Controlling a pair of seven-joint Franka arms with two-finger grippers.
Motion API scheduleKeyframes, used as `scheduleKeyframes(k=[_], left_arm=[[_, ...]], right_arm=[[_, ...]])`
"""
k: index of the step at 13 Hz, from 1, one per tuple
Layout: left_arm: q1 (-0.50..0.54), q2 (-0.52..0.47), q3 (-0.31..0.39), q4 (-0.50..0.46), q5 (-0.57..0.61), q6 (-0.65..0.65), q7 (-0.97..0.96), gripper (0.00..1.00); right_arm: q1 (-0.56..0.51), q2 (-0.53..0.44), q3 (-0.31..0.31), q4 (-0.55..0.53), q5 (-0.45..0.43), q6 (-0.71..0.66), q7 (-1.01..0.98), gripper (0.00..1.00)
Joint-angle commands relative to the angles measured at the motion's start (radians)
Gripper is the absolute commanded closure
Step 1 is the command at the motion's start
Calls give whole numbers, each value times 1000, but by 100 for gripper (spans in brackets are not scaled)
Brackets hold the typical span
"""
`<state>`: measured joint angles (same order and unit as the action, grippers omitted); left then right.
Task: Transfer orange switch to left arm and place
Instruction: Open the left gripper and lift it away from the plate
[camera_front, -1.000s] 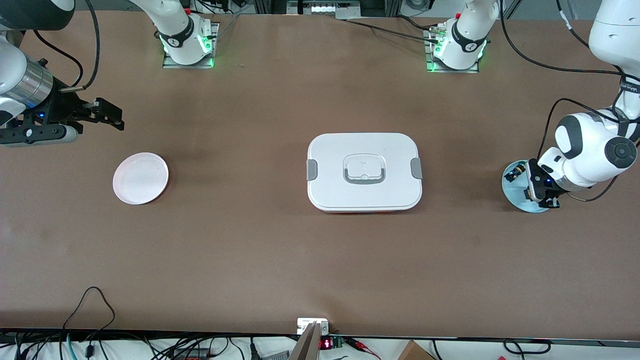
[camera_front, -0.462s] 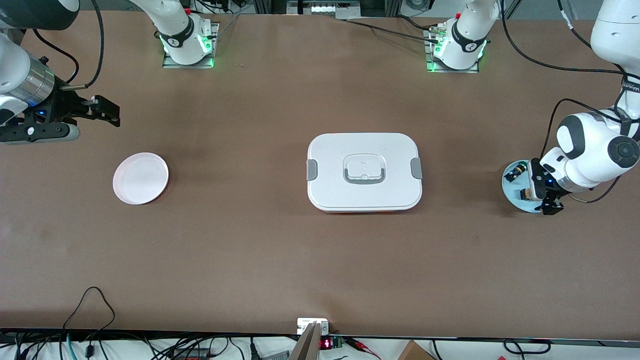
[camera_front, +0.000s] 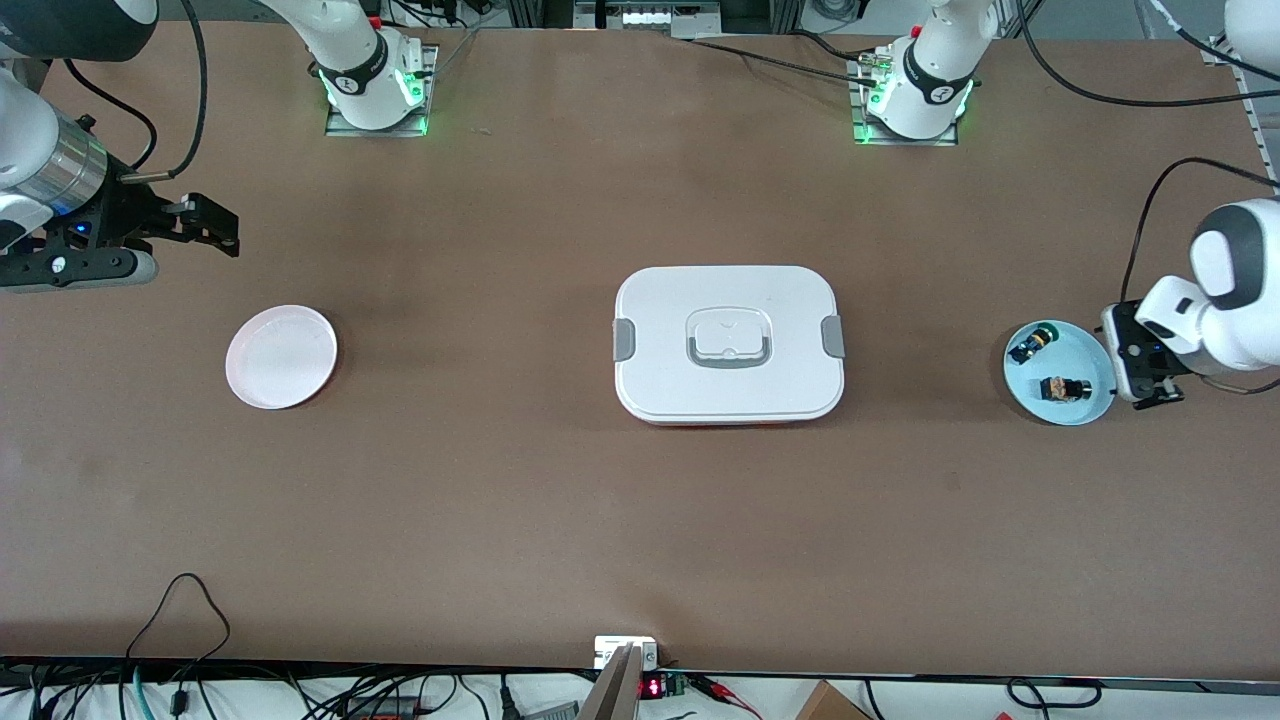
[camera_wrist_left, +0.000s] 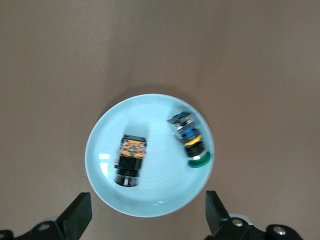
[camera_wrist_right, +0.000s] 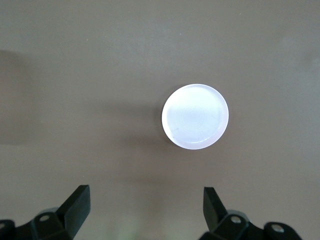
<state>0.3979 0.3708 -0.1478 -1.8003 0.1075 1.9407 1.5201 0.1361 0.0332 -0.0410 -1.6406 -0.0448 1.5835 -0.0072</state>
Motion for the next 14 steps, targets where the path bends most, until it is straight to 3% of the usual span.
scheduleKeyframes(k=[1, 3, 7, 11, 14], left_arm=[[9, 14, -19, 128, -48, -257, -226, 0], [7, 13, -65, 205, -48, -385, -421, 0], [-11, 13, -148, 381, -48, -650, -896, 0], [-16, 13, -249, 516, -45, -750, -1318, 0], [-59, 20, -245, 623, -31, -749, -1382, 0]], right_arm=[[0, 13, 1, 21, -6, -11, 16, 0], [-6, 13, -5, 21, 46, -13, 15, 0], [-7, 13, -7, 21, 52, -13, 15, 0], [-7, 13, -8, 21, 52, -13, 15, 0], [-7, 13, -8, 21, 52, -14, 15, 0]])
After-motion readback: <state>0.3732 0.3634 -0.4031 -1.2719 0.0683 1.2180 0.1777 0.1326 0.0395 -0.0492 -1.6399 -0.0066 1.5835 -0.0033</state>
